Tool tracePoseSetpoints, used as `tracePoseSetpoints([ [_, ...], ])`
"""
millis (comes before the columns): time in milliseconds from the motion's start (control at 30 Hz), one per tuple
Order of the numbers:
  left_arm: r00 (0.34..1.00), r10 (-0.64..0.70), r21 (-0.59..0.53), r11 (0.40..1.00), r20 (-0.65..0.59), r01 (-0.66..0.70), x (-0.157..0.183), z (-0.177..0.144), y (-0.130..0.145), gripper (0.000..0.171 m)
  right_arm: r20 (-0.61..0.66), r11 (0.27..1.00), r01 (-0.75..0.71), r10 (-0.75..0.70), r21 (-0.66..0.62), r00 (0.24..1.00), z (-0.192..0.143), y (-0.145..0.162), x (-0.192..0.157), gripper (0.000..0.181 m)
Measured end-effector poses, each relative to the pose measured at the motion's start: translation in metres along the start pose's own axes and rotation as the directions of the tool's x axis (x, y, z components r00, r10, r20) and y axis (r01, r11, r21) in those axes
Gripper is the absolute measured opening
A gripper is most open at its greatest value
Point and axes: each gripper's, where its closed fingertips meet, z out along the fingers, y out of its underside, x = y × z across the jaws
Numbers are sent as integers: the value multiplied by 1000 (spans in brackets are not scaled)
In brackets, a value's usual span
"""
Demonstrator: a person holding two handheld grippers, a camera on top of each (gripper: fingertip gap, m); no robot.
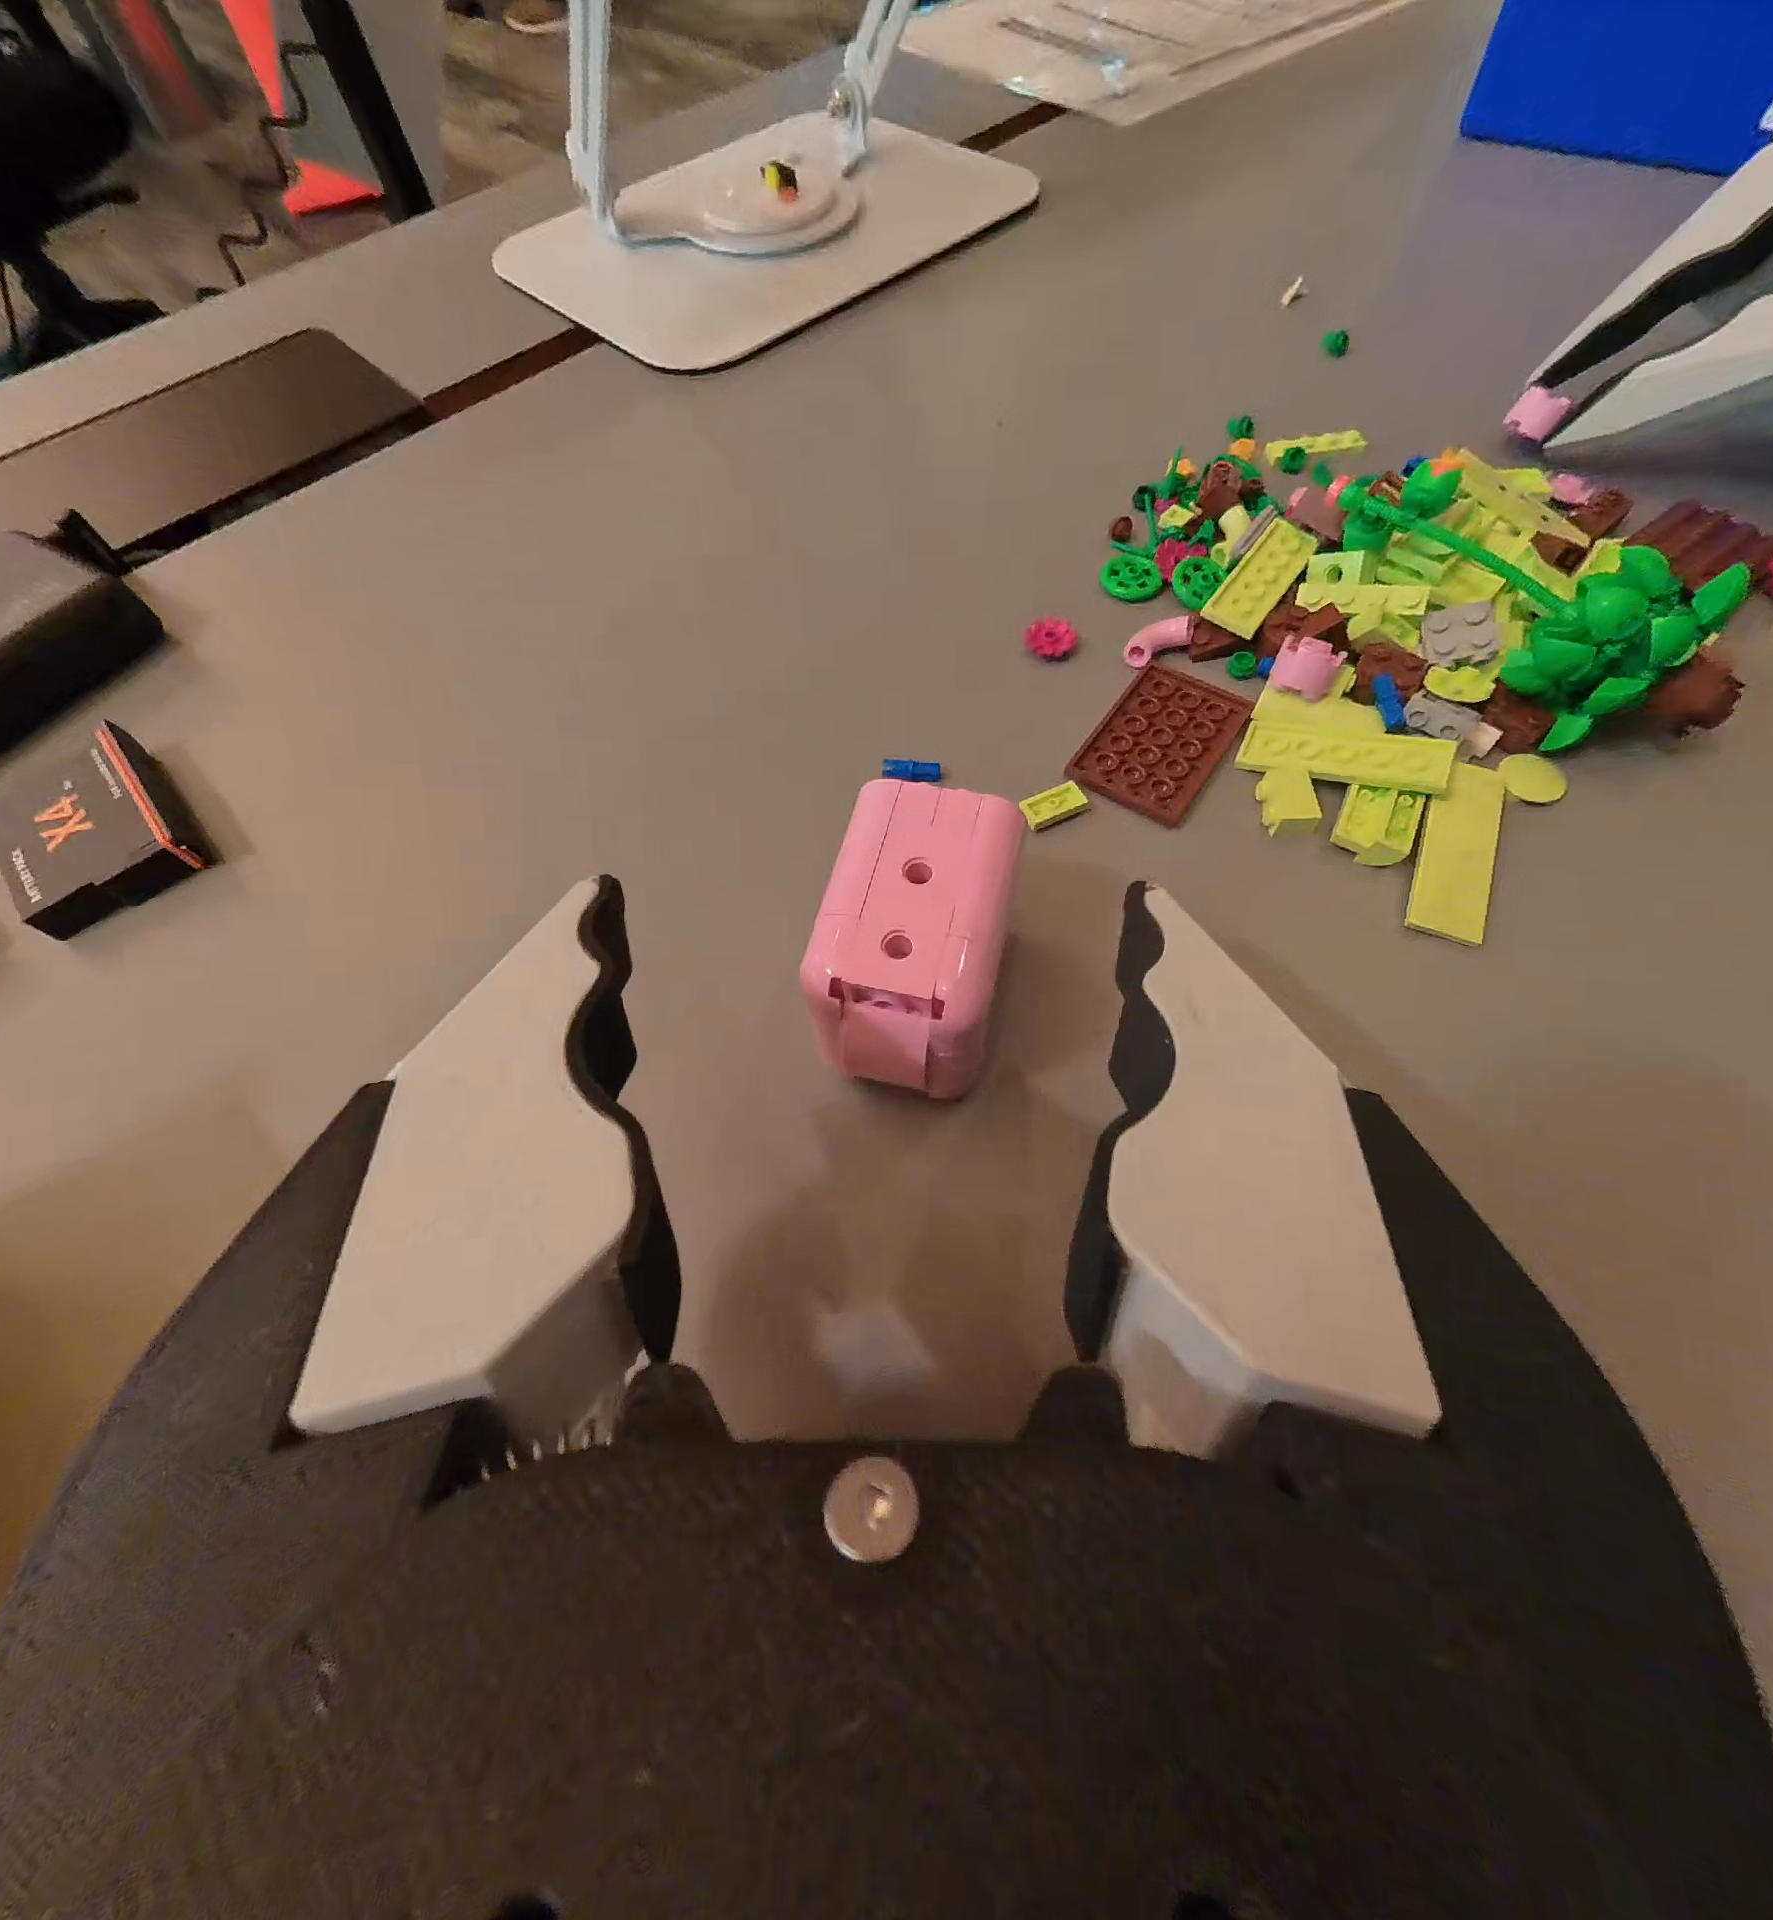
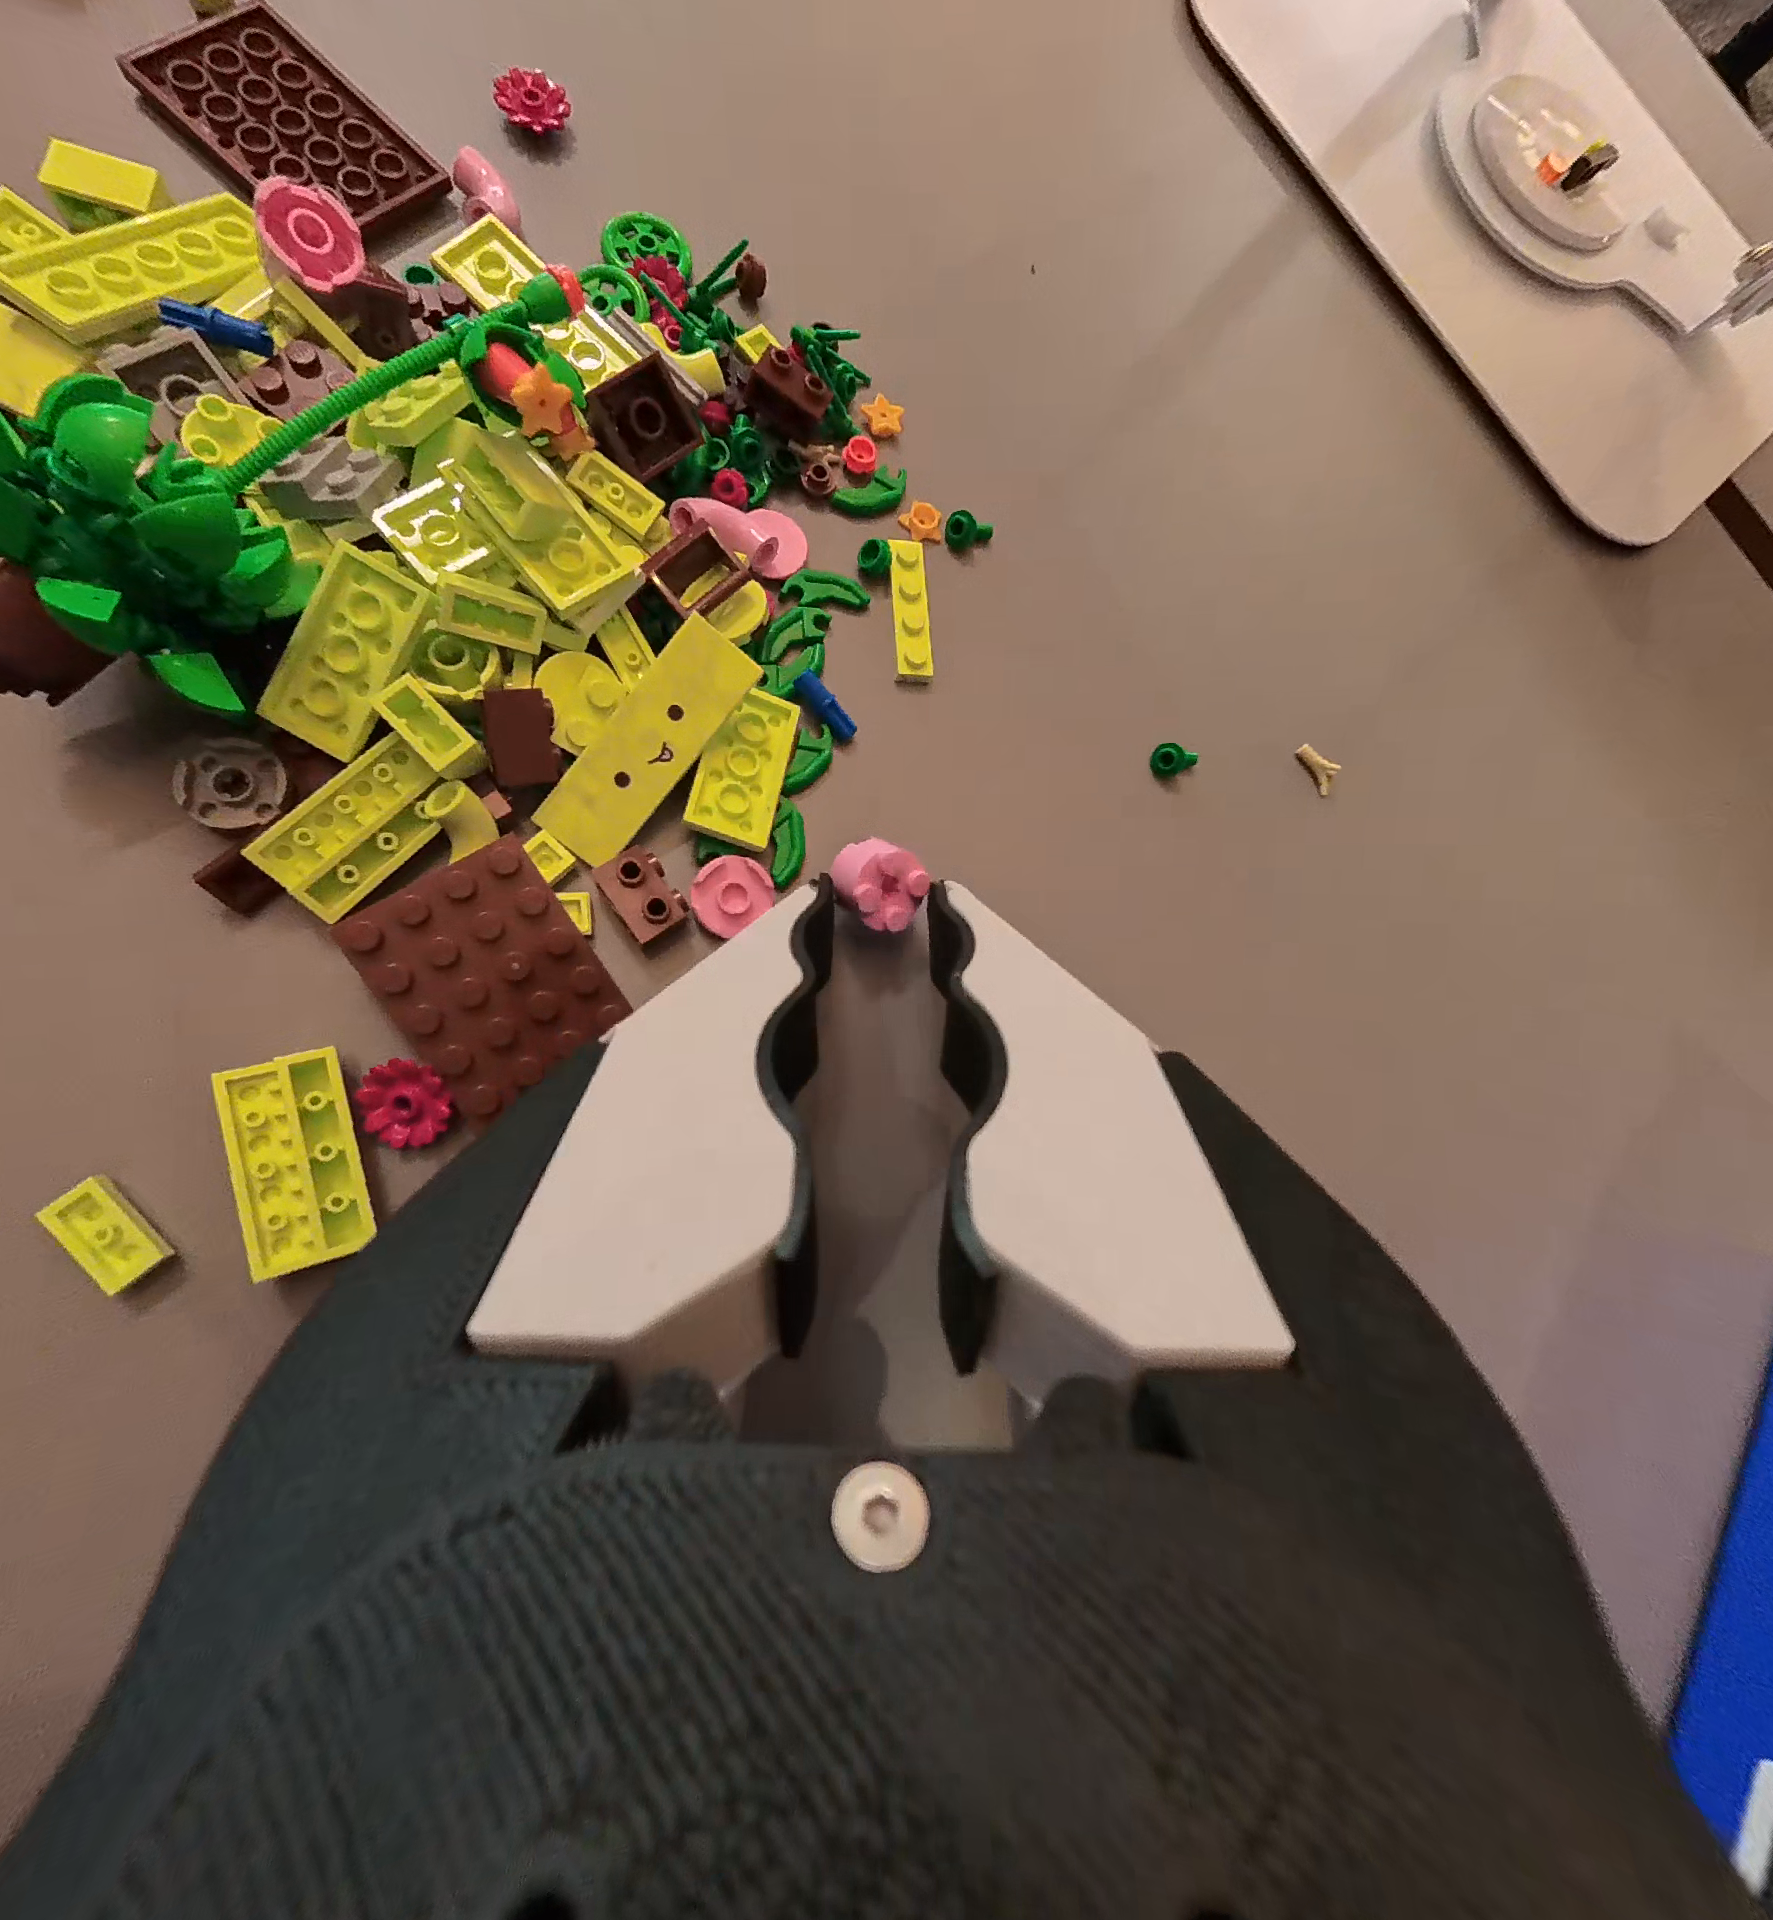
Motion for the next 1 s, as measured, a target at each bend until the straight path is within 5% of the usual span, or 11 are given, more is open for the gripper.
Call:
tracePoseSetpoints([
  [533, 988, 151, -165, 975, 21, -146, 10, 16, 21, 65, -27, 994, -10, 12, 106, 1000, -8, -19, 4, 22],
  [733, 985, 171, -170, 972, 32, -163, 10, 17, 21, 40, -33, 992, -12, 16, 126, 999, -10, -22, 5, 22],
  [833, 986, 161, -43, 986, 32, -160, 12, 10, 2, 38, -38, 990, -3, 9, 139, 999, -11, -24, 4, 21],
  [1000, 966, 182, 394, 914, -184, -97, 65, -24, -66, 38, 39, 938, -27, 15, 346, 999, -31, -59, -11, 20],
])
